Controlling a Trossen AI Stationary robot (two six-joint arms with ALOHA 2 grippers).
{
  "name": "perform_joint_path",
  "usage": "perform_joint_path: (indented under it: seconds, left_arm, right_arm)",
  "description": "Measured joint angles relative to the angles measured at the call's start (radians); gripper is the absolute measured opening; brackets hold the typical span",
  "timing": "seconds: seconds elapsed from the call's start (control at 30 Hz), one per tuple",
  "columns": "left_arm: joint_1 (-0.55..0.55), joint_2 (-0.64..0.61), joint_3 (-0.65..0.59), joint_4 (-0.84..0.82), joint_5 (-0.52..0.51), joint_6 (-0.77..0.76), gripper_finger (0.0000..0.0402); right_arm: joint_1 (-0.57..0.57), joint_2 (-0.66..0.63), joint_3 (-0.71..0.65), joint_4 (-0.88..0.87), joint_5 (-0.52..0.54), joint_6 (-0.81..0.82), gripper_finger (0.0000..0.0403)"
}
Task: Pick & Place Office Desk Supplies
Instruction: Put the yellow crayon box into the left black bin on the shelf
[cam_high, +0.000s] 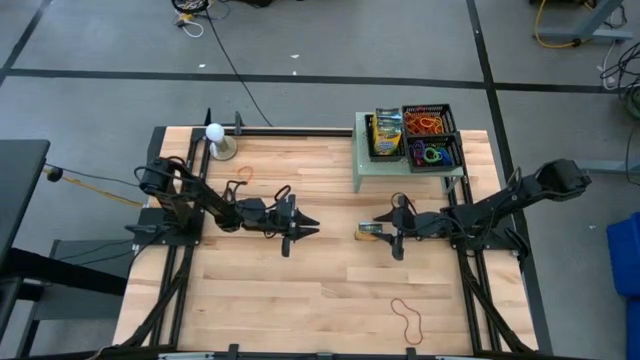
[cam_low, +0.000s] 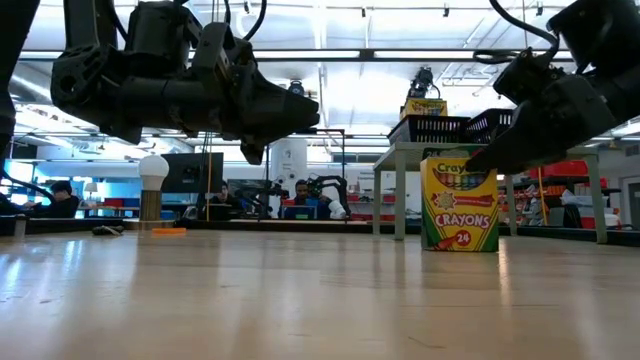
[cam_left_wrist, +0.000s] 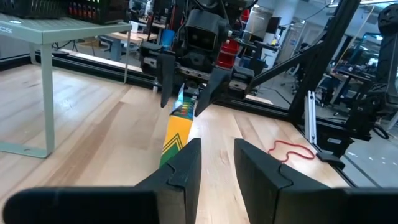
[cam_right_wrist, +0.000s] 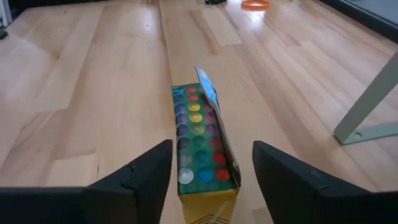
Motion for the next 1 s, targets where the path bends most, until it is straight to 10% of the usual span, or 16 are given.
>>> perform_joint_path:
  seconds: [0.57,1.0]
  left_arm:
    - [0.057,-0.009,-0.149,0.166,-0.044,0.039,0.0078]
    - [0.118,-0.009,-0.193,0.239,-0.145,0.119,0.0013]
  right_arm:
    - [-0.017,0.015,0.586,-0.926,-0.004,0.093,0.0281]
    - [-0.091,0.430,1.041,-1.417,-0.169,0.046,0.0273]
